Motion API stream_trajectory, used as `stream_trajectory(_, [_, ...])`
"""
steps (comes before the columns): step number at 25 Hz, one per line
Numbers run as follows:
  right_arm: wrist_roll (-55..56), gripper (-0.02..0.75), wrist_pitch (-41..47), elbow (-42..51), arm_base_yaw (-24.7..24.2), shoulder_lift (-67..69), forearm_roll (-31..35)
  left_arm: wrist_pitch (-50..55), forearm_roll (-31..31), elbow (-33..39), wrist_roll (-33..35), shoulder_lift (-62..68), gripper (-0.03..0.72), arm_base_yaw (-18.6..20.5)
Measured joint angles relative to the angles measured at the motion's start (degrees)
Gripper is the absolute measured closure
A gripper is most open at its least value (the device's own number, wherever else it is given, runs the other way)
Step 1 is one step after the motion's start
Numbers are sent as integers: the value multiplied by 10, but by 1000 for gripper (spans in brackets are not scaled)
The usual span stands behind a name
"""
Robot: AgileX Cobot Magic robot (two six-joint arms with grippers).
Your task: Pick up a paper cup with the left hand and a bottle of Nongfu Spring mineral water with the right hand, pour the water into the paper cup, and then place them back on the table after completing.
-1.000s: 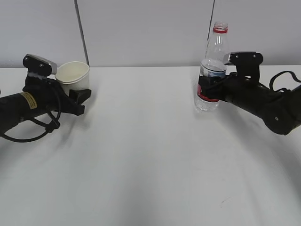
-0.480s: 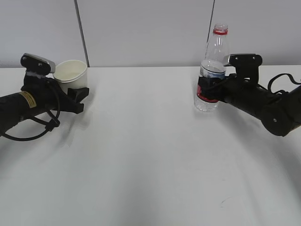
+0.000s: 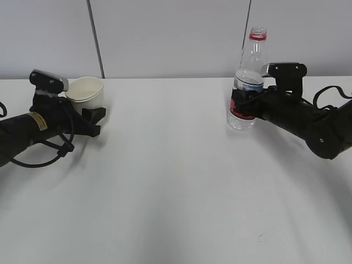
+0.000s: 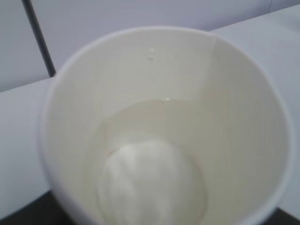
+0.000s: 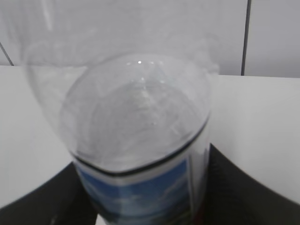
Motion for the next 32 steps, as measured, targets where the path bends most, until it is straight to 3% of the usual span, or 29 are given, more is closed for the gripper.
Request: stream_trajectory(32, [0, 328, -10, 0, 0, 0, 0, -30, -26, -1, 4, 41, 281, 0])
